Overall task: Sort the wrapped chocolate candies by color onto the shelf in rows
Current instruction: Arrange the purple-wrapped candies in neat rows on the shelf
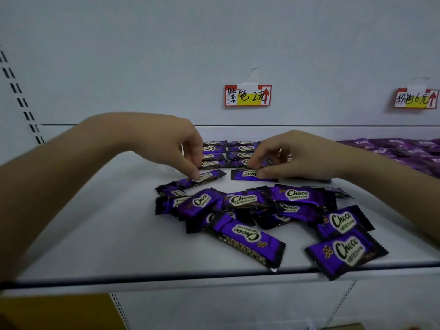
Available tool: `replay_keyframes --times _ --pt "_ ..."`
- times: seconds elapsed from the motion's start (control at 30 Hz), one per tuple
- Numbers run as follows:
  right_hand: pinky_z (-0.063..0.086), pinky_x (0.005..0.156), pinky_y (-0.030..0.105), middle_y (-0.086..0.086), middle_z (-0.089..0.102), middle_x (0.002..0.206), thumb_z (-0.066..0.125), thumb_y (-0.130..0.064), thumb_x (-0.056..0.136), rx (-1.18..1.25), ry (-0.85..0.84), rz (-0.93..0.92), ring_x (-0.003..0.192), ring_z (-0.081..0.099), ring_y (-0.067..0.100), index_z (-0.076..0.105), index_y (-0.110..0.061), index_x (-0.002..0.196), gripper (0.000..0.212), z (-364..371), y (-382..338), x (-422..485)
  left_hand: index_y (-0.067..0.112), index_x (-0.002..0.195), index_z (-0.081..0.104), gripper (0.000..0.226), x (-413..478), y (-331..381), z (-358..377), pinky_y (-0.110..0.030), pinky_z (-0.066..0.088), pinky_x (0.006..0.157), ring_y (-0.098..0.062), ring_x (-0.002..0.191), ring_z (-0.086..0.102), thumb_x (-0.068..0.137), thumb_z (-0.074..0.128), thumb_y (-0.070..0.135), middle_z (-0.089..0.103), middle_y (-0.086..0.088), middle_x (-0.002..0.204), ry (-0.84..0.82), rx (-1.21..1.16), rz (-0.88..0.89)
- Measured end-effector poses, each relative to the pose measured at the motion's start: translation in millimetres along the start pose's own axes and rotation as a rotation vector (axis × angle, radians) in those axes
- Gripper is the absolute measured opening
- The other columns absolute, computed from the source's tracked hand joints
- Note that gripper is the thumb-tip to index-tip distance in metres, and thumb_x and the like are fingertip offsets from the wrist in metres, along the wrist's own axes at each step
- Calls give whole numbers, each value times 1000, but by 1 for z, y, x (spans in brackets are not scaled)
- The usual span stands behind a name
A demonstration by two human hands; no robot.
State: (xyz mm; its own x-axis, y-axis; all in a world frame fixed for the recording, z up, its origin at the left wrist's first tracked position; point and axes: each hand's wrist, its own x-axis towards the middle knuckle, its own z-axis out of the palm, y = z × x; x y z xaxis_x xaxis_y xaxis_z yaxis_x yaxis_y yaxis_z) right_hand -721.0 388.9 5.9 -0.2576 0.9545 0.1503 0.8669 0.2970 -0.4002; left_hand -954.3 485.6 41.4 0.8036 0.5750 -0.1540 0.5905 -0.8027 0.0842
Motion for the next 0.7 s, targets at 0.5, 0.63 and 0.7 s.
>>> replay_keyframes --times 0.5,0.63,0.7 --pt "44 61 14 -17 61 66 68 -1 80 299 -5 91 61 55 1 61 -20 90 22 -4 -12 2 35 100 66 15 5 12 11 -18 45 76 -4 84 58 85 67 33 64 11 96 6 -66 150" --pt "53 64 23 1 59 91 63 2 84 473 111 130 69 67 18 51 -23 122 47 -9 -10 -4 37 99 65 14 9 10 14 -15 43 75 -1 86 57 86 67 30 62 15 95 57 -41 156" --pt "57 68 26 13 61 91 60 3 87 501 81 109 74 72 21 55 -18 120 40 -8 -11 -6 36 100 66 15 10 9 14 -16 44 76 -1 86 58 86 67 30 62 15 94 68 -34 152"
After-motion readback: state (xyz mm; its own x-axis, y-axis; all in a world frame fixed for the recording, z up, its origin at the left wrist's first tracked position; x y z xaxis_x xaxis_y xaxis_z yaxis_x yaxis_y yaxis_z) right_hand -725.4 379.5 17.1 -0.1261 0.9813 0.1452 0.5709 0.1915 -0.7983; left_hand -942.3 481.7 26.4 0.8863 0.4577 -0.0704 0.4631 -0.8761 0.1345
